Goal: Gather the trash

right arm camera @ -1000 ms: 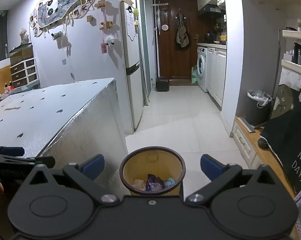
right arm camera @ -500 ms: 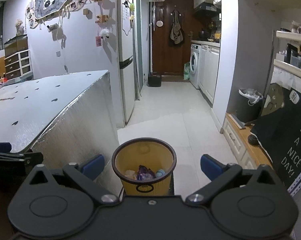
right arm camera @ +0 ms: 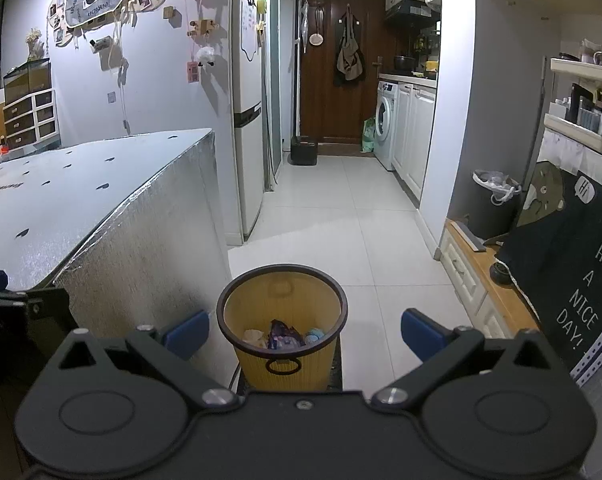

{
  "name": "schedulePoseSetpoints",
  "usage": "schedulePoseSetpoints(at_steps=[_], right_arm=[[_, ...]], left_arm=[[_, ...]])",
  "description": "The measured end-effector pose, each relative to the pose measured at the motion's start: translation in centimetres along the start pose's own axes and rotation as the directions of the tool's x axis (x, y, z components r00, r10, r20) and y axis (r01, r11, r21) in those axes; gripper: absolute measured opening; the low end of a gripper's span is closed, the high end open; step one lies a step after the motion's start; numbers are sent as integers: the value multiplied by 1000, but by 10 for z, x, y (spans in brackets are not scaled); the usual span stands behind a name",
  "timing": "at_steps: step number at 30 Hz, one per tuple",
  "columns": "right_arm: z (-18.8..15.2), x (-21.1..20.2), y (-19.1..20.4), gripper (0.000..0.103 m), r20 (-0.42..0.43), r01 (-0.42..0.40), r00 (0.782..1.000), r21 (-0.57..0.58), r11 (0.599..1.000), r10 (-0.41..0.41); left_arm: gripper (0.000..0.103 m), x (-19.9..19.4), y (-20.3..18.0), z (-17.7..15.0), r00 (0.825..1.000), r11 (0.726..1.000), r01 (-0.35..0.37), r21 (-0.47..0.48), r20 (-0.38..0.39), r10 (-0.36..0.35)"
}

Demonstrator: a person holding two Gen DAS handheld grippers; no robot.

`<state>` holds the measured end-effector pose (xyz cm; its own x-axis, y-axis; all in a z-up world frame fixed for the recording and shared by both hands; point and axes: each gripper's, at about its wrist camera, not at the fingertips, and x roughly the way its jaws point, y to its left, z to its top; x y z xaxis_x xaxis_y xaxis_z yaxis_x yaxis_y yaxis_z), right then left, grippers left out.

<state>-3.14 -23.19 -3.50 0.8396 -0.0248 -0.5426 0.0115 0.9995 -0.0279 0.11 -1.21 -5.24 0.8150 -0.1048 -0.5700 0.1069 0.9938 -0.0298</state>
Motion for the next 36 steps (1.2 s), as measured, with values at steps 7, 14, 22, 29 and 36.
schedulePoseSetpoints(at_steps=[7, 14, 22, 29, 36], right_arm=[[0, 0, 2, 103, 2, 2, 1000, -3, 1000, -2], [1, 0, 3, 103, 3, 4, 1000, -5, 1000, -4], [0, -1, 2, 103, 4, 7, 1000, -7, 1000, -7], [1, -1, 1, 103, 4, 10, 1000, -7, 1000, -10], [1, -1, 1, 103, 5, 10, 1000, -8, 1000, -10]], left_arm=[[103, -1, 0, 1, 1000, 1000, 3, -2, 2, -3], [103, -1, -1, 0, 1000, 1000, 1, -1, 2, -1], [103, -2, -1, 0, 1000, 1000, 2, -1, 2, -2], [103, -2, -1, 1, 1000, 1000, 4, -1, 5, -4], [103, -3, -2, 1, 1000, 1000, 5, 1, 8, -5]])
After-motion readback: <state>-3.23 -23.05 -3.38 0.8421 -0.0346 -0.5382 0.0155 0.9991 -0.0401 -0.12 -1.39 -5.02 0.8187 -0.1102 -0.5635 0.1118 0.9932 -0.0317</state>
